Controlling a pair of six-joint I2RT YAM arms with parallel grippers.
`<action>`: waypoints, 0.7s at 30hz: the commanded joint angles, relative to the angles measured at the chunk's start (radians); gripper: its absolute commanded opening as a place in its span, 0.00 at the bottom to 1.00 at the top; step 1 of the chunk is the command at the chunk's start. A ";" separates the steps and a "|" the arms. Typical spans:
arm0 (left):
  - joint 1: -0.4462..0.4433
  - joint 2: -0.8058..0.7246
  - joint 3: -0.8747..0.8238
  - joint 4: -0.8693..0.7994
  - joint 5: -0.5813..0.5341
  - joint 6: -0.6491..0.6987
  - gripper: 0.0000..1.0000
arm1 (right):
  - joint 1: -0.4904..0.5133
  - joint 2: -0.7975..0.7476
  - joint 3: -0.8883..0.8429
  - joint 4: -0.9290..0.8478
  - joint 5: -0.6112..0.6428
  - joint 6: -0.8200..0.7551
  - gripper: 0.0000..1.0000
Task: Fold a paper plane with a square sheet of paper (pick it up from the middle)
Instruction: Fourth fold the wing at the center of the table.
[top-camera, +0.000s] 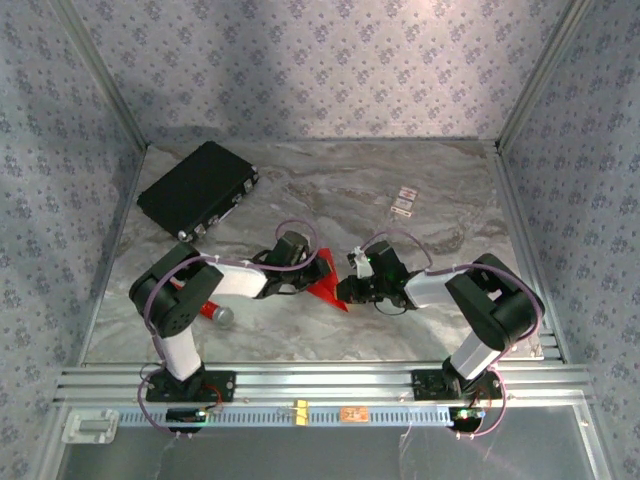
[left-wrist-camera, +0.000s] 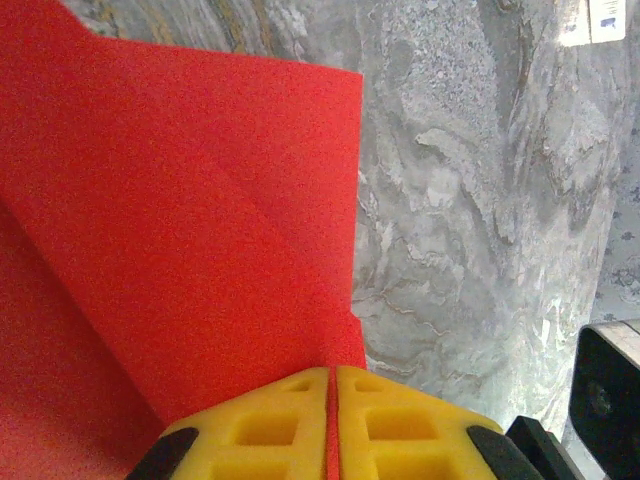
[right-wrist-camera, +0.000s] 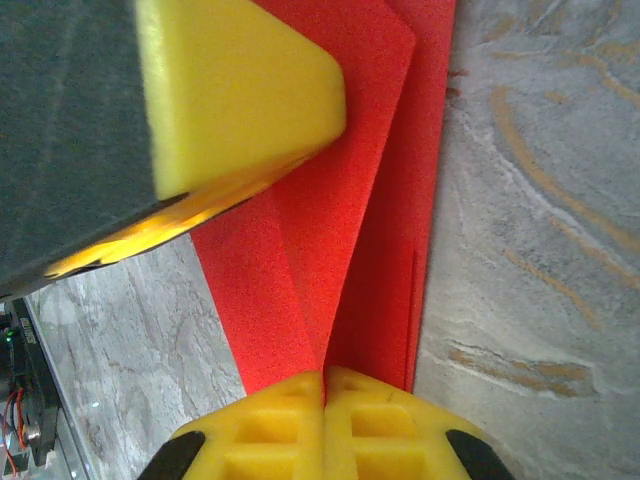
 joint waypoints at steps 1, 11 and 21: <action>-0.003 0.019 0.020 0.022 0.021 0.014 0.11 | -0.006 0.044 -0.034 -0.110 0.055 0.005 0.01; -0.003 0.040 0.029 -0.043 0.026 0.037 0.09 | -0.005 0.031 -0.022 -0.130 0.044 0.002 0.03; -0.003 0.053 -0.002 -0.051 0.026 0.037 0.07 | -0.003 -0.061 0.014 -0.213 -0.014 -0.007 0.09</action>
